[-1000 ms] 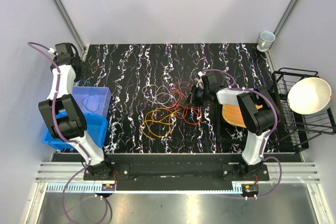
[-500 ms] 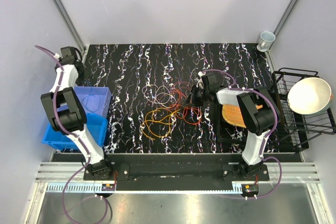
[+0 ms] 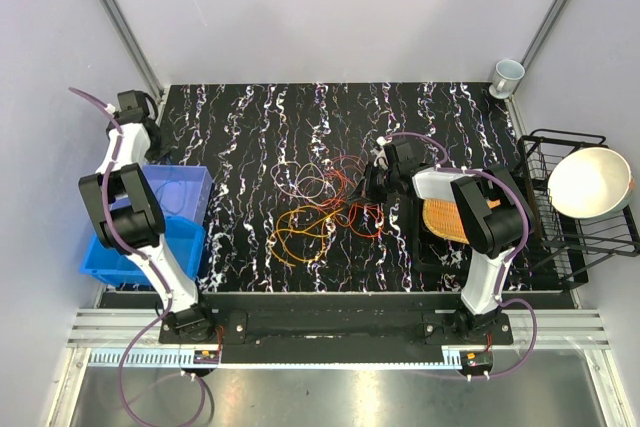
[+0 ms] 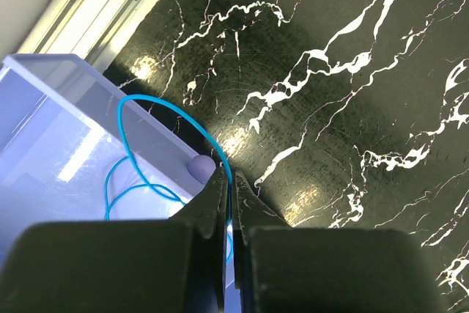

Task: Untangle the cables

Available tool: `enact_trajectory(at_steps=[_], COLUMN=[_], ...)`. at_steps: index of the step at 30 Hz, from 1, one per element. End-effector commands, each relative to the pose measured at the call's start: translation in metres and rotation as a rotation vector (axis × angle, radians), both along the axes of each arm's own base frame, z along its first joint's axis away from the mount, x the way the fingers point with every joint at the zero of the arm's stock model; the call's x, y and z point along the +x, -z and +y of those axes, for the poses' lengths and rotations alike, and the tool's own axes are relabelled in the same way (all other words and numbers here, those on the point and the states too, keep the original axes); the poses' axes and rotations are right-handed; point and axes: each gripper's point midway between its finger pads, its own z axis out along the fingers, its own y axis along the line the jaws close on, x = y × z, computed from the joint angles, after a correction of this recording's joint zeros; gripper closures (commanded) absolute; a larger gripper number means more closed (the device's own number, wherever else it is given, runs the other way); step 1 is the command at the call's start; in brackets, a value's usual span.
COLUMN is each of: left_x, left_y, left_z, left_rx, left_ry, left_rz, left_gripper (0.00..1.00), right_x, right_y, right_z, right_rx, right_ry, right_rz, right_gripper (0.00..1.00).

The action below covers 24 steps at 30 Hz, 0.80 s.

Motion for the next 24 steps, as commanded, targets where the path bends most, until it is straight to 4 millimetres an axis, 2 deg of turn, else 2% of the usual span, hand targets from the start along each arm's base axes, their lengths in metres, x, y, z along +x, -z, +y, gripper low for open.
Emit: enact_trajectory(at_steps=[1, 2, 4, 5, 7, 8, 9, 11, 12, 14, 15, 17, 18, 21, 22, 24], left_x=[-0.005, -0.009, -0.021, -0.026, -0.036, -0.042, -0.052, -0.061, -0.070, -0.076, -0.085, -0.090, -0.094, -0.090, -0.090, -0.092], left_y=[-0.051, -0.060, -0.056, -0.065, -0.060, -0.066, -0.056, -0.058, -0.046, -0.046, -0.035, -0.038, -0.034, -0.046, -0.049, -0.059], left_z=[0.004, 0.001, -0.005, -0.008, -0.015, -0.016, -0.018, -0.021, -0.024, -0.025, -0.025, -0.021, -0.021, -0.020, -0.020, -0.019], left_rx=[0.067, 0.070, 0.060, 0.064, 0.050, 0.054, 0.047, 0.039, 0.029, 0.028, 0.031, 0.053, 0.056, 0.065, 0.067, 0.082], left_ry=[-0.013, -0.015, -0.029, -0.031, -0.035, -0.043, -0.053, -0.073, -0.086, -0.112, -0.134, -0.164, -0.176, -0.177, -0.176, -0.178], left_rz=[-0.086, -0.104, -0.095, -0.117, -0.114, -0.129, -0.107, -0.128, -0.105, -0.129, -0.108, -0.132, -0.132, -0.177, -0.183, -0.211], left_gripper=[1.00, 1.00, 1.00, 1.00, 1.00, 1.00, 1.00, 1.00, 1.00, 1.00, 0.99, 0.95, 0.87, 0.62, 0.48, 0.37], right_x=[0.006, 0.006, 0.006, 0.006, 0.005, 0.005, 0.005, 0.004, 0.005, 0.004, 0.004, 0.004, 0.003, 0.003, 0.003, 0.002], right_y=[-0.016, -0.018, -0.018, -0.018, -0.018, -0.019, -0.019, -0.020, -0.020, -0.021, -0.021, -0.022, -0.021, -0.023, -0.023, -0.024], right_z=[0.005, 0.005, 0.005, 0.006, 0.006, 0.007, 0.007, 0.008, 0.007, 0.008, 0.008, 0.008, 0.008, 0.008, 0.008, 0.007], right_rx=[0.035, 0.037, 0.039, 0.040, 0.043, 0.046, 0.048, 0.053, 0.055, 0.060, 0.061, 0.064, 0.063, 0.065, 0.064, 0.063], right_ry=[-0.009, -0.010, -0.010, -0.012, -0.013, -0.017, -0.014, -0.018, -0.016, -0.018, -0.020, -0.020, -0.020, -0.019, -0.018, -0.018], right_rz=[-0.050, -0.053, -0.052, -0.050, -0.048, -0.050, -0.047, -0.047, -0.047, -0.047, -0.047, -0.050, -0.047, -0.049, -0.051, -0.054], right_gripper=[1.00, 1.00, 1.00, 1.00, 1.00, 1.00, 1.00, 1.00, 1.00, 1.00, 1.00, 1.00, 1.00, 1.00, 1.00, 1.00])
